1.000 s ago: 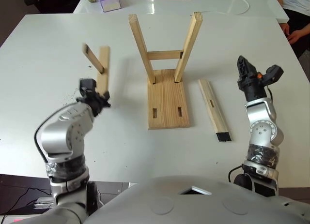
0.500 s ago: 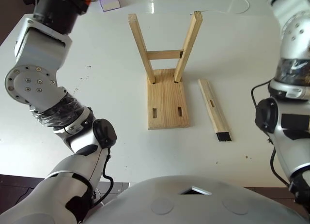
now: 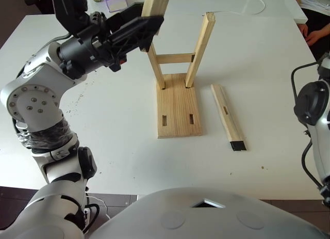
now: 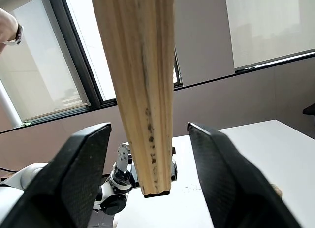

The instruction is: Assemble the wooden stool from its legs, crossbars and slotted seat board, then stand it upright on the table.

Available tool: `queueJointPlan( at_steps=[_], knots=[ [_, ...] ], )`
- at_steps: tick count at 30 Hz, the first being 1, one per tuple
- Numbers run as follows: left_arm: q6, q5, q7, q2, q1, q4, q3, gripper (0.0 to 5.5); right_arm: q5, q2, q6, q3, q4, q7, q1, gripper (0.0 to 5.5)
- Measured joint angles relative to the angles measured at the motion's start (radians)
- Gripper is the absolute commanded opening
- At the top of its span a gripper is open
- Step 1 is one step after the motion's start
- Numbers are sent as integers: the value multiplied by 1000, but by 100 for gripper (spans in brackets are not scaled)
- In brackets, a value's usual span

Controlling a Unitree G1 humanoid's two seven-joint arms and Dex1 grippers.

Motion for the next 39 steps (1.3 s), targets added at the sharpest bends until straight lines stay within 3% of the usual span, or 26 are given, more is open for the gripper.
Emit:
queueJointPlan(
  at_steps=[3,10,15,28,37,39],
  knots=[
    [-23,24,-44,28,19,13,-36,205,-3,-2,3,1,-2,26,-3,288],
    [-73,53,-104,48,72,4,-99,205,-16,-10,-48,1,-57,65,3,384],
    [-88,58,-113,70,100,-10,-107,205,-17,-11,-47,4,-64,70,3,390],
    [-114,69,-130,81,125,-20,-123,205,-3,-15,7,-7,-92,36,32,212],
    [-127,83,-133,95,132,-14,-140,205,0,-12,12,-21,-128,6,70,210],
    [-128,83,-133,93,127,0,-147,259,0,-12,10,-32,-139,-6,87,209]
  ],
)
